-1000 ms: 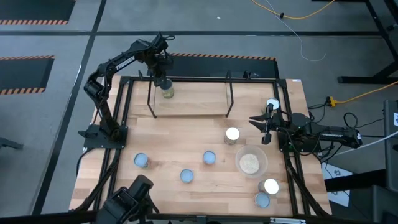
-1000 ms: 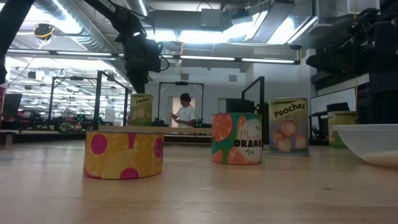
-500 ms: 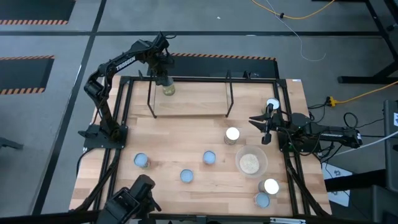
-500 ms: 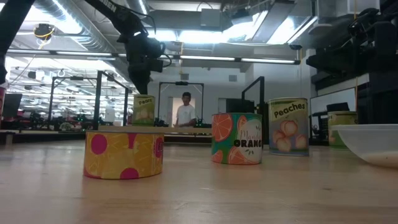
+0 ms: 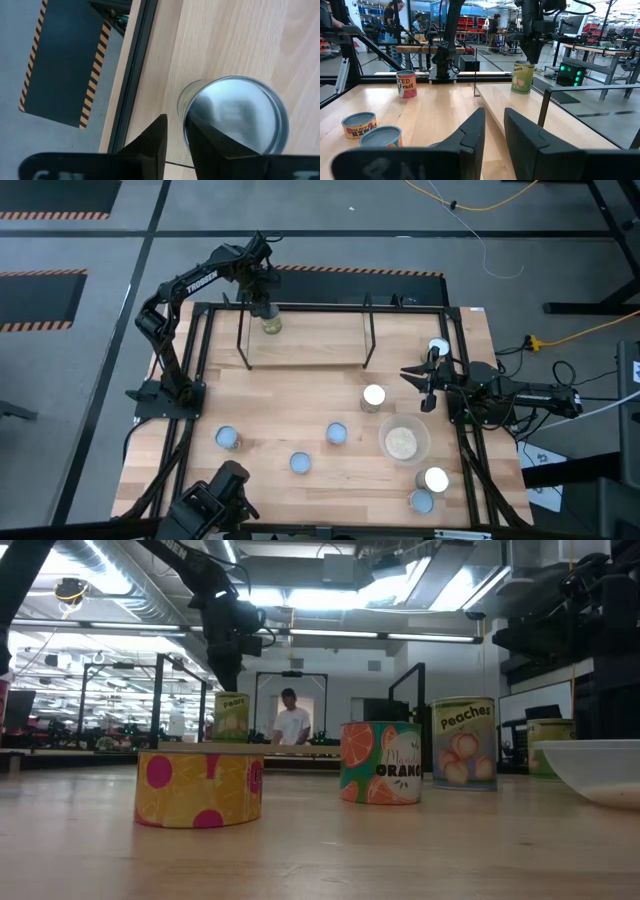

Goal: Pick and place cans onto a shelf
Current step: Put the canned pears on the shelf, then put the canned peaches on the shelf

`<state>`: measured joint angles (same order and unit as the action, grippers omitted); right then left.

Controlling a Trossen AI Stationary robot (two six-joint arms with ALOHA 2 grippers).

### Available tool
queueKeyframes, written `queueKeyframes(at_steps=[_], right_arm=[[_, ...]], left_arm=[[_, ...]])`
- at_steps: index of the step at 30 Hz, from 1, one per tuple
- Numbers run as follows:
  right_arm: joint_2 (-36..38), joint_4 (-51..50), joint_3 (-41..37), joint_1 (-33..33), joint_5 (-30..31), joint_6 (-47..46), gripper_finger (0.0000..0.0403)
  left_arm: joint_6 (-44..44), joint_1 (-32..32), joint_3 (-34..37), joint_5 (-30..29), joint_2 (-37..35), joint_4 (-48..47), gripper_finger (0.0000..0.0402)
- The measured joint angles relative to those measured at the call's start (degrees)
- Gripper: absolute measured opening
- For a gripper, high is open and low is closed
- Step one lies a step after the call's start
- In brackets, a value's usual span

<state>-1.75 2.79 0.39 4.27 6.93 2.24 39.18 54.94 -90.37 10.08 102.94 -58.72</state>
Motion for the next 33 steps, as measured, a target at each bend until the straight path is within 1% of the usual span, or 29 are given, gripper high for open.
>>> queueKeyframes(at_steps=[5, 13, 24, 33], right_arm=[[0.0, 0.0, 0.0, 0.0, 0.0, 0.0, 0.0078], [0.0, 0.0, 0.0, 0.0, 0.0, 0.0, 0.0078], [0.0, 0.0, 0.0, 0.0, 0.0, 0.0, 0.0078], [0.0, 0.0, 0.0, 0.0, 0.0, 0.0, 0.0078]], left_arm=[[0.0, 0.0, 0.0, -0.2, 0.0, 0.5, 0.0069], [0.0, 0.0, 0.0, -4.1, 0.0, 1.1, 0.0069], [-0.1, -0.3, -0.6, -4.4, -0.2, 0.3, 0.0069], [-0.1, -2.4, -2.7, -4.3, -0.2, 0.2, 0.0069]])
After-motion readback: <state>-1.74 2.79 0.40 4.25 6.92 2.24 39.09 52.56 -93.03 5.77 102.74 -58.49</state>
